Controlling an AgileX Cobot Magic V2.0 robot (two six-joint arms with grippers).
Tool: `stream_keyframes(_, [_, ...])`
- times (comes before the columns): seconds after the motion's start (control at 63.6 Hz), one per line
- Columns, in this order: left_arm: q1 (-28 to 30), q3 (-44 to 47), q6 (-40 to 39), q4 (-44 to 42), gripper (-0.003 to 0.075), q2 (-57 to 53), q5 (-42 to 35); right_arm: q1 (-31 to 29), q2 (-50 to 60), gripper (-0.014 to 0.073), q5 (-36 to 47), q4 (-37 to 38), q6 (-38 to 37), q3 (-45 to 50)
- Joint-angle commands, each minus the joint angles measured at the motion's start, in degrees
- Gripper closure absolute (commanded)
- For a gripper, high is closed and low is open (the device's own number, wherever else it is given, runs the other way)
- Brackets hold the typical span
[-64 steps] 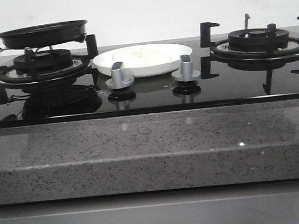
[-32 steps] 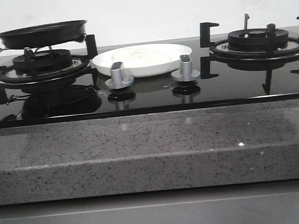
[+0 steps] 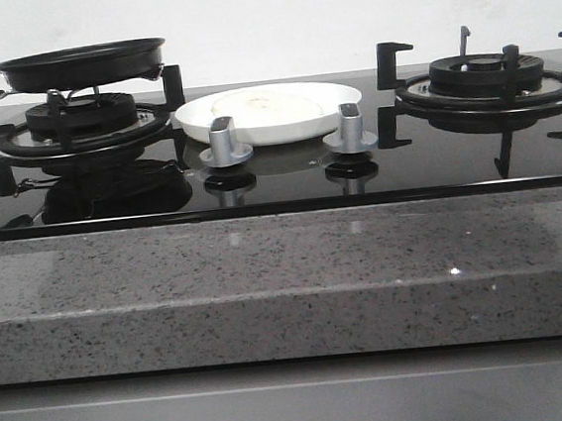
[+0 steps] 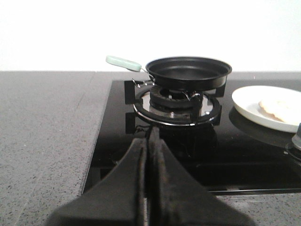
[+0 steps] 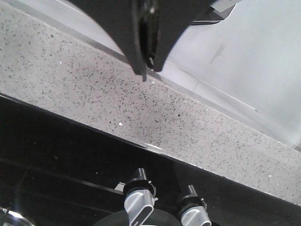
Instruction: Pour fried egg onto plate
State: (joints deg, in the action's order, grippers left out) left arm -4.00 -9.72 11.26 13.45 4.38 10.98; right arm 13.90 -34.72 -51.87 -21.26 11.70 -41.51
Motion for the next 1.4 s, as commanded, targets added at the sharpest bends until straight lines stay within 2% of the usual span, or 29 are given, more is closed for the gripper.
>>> stream_keyframes(0.0, [0.1,1.0,-0.1,0.9,0.0741,-2.4,-7.2,-0.2,-0.1,0.0663,3.3,-0.7,0.6,-1.5])
stream_keyframes(0.173, [0.1,5.1,-2.0,0.6,0.0741,-4.8,-10.0,-0.2,-0.1,0.0663,3.3,-0.7,0.6,-1.5])
stream_keyframes(0.314, [0.1,8.2,-13.5,-10.2,0.0741,-5.6,-13.0,-0.2,-0.1,0.0663,3.2,-0.7,0.6,-1.5])
stream_keyframes(0.393, [0.2,10.4,-13.5,-10.1,0.0741,-5.6,-17.0,-0.2,-0.1,0.0663,3.1,-0.7,0.6,-1.5])
stream_keyframes(1.383, [0.4,10.3,-13.0,-10.1,0.0741,-5.6,-17.1,-0.2,-0.1,0.0663,3.0,-0.7,0.6,-1.5])
